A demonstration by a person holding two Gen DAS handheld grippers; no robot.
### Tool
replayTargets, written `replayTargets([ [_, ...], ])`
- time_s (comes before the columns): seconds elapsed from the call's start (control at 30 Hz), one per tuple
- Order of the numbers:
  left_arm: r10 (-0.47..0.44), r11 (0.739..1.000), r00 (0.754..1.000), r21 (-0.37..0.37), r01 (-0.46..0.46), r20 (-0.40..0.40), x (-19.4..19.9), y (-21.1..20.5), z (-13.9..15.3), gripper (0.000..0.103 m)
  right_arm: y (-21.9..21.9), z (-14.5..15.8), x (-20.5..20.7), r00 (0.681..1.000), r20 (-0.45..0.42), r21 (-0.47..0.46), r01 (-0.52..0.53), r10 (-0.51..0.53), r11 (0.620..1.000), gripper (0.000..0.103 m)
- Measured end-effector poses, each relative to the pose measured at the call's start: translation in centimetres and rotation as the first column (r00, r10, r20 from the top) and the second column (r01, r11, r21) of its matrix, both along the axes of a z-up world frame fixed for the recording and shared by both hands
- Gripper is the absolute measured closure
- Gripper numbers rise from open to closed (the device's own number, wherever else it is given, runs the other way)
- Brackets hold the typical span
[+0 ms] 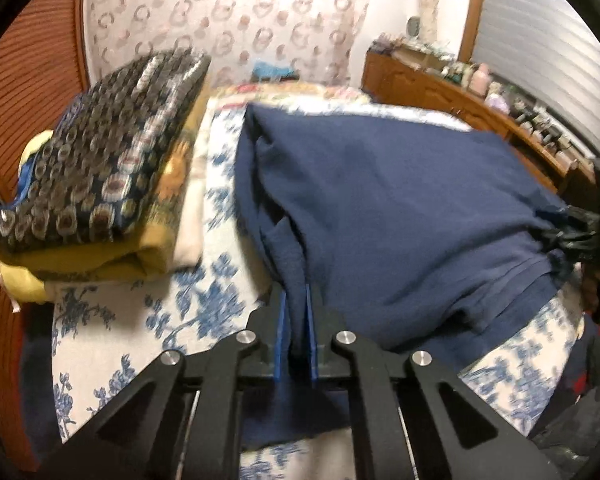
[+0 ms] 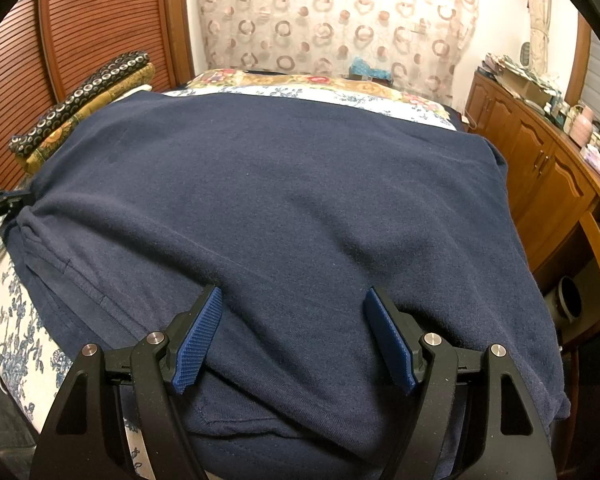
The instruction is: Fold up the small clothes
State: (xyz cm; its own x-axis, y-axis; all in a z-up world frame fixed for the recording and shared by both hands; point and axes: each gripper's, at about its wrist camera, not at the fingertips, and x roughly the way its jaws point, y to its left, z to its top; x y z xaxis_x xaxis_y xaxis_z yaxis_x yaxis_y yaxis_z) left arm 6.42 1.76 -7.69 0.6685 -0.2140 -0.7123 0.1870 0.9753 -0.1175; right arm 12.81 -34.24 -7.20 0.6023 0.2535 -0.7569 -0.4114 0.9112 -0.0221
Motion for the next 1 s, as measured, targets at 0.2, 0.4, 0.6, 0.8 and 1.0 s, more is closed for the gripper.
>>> replayTargets([
  [0.2,-0.055,0.997,0.992,-0.038,0.06,0.114,-0.3,-2.3,3.6,0.098,-0.3,0.3,-0.2,1.0,0.003,0.032,-0.001,0.001,0.999,0.028],
  [0.4,-0.14,0.988,0.972,-0.04,0.15,0.188,0.6,-5.7,6.8,0.098,-3.3,2.4,-1.7,0.997,0.063,0.118,0.028,-0.036,0.993,0.028],
  [0.6,-0.234,0.968,0.941,-0.035,0.25,0.244,2.6,-9.9,9.8,0.098,-5.8,4.8,-3.3,0.99,0.123,0.119,0.051,-0.065,0.992,0.028],
  [0.8,-0.321,0.944,0.921,-0.007,0.331,0.223,5.1,-14.2,9.9,0.098,-7.6,6.0,-4.2,0.985,0.147,0.112,0.071,-0.088,0.991,0.028],
  [1.0,-0.37,0.923,0.902,-0.023,0.384,0.221,6.1,-17.6,11.0,0.098,-9.4,6.1,-4.6,0.98,0.151,0.128,0.107,-0.126,0.986,0.028],
])
